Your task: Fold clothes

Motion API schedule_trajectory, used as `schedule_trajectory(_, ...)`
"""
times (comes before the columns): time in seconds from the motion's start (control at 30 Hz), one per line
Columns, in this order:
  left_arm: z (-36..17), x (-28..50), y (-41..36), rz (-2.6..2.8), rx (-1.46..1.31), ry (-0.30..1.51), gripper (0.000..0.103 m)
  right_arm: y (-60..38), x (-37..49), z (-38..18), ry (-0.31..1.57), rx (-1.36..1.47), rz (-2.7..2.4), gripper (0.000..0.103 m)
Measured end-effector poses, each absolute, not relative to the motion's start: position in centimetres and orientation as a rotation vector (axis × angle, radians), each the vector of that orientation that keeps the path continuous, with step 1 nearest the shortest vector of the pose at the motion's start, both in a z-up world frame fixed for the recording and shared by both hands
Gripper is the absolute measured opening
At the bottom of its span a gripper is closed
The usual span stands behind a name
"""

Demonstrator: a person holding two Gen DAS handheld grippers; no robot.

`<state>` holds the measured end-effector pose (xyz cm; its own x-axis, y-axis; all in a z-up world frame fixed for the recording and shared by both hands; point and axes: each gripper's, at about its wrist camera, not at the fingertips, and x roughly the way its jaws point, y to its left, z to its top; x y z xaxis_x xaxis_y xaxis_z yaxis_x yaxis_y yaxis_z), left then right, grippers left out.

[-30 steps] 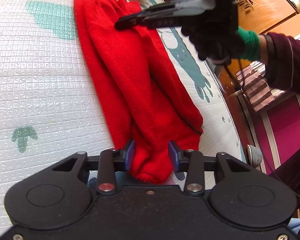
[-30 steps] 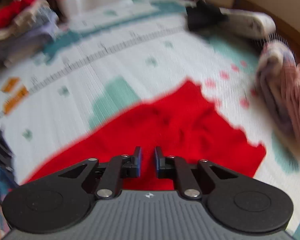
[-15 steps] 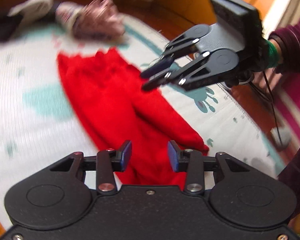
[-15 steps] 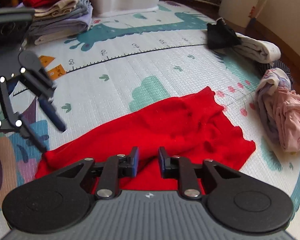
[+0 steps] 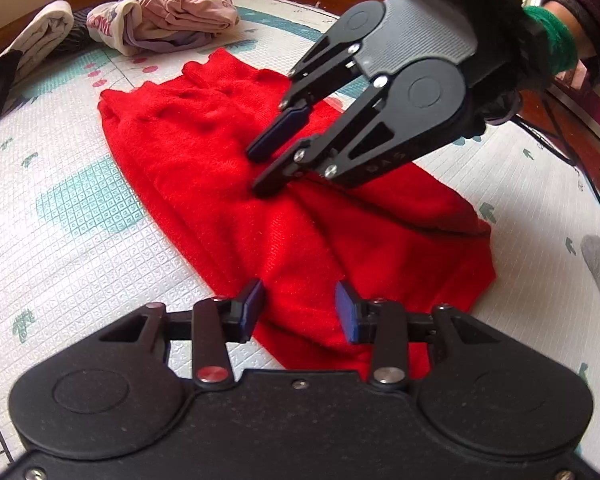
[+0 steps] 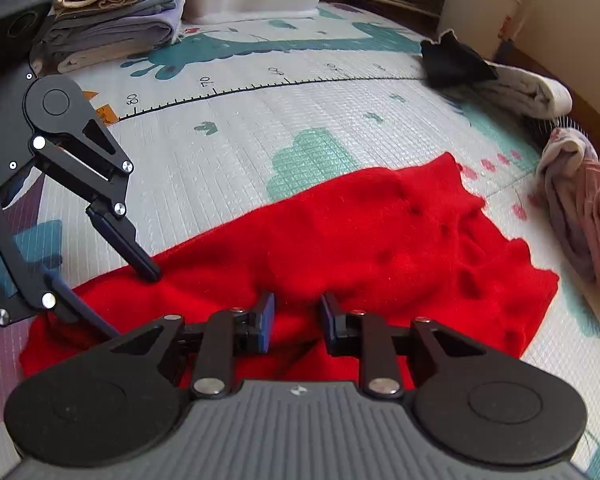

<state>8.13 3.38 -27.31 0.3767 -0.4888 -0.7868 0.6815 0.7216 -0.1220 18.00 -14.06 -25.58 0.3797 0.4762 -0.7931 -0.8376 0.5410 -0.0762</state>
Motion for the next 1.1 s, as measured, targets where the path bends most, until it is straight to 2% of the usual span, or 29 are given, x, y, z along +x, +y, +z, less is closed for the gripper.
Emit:
schedule_trajectory(0.23, -25.5, 8.3, 2.5, -0.786, 0.270, 0.848, 0.037, -15.1, 17.3, -24.2, 0.738, -0.459, 0.847, 0.028)
schedule_trajectory(0.37, -26.7, 8.7, 2.3, -0.760, 0.261, 0.897, 0.037, -15.4, 19.1, -24.1, 0.709, -0.437, 0.789, 0.028)
schedule_trajectory(0.47, -27.0, 8.8, 2.4, -0.750, 0.234, 0.903, 0.039, -15.2, 21.5, -25.2, 0.776, -0.409, 0.766, 0.029)
schedule_trajectory(0.53, -27.1, 8.9, 2.4, -0.744, 0.215, 0.914, 0.044, -15.1, 23.0, -26.2, 0.827, -0.395, 0.760, 0.031)
schedule_trajectory(0.6, -27.1, 8.8, 2.3, -0.743, 0.211, 0.917, 0.046, -15.0, 23.3, -26.4, 0.820, -0.406, 0.771, 0.033)
schedule_trajectory(0.83, -26.1, 8.8, 2.6, -0.740, 0.199, 0.889, 0.046, -14.7, 24.1, -26.5, 0.840, -0.401, 0.737, 0.033)
schedule_trajectory(0.97, -27.4, 9.1, 2.4, -0.725, 0.207, 0.933, 0.046, -14.5, 24.6, -26.6, 0.847, -0.393, 0.720, 0.040)
schedule_trajectory(1.1, -26.1, 8.6, 3.0, -0.733, 0.199, 0.904, 0.046, -14.2, 24.2, -26.0, 0.825, -0.407, 0.736, 0.039)
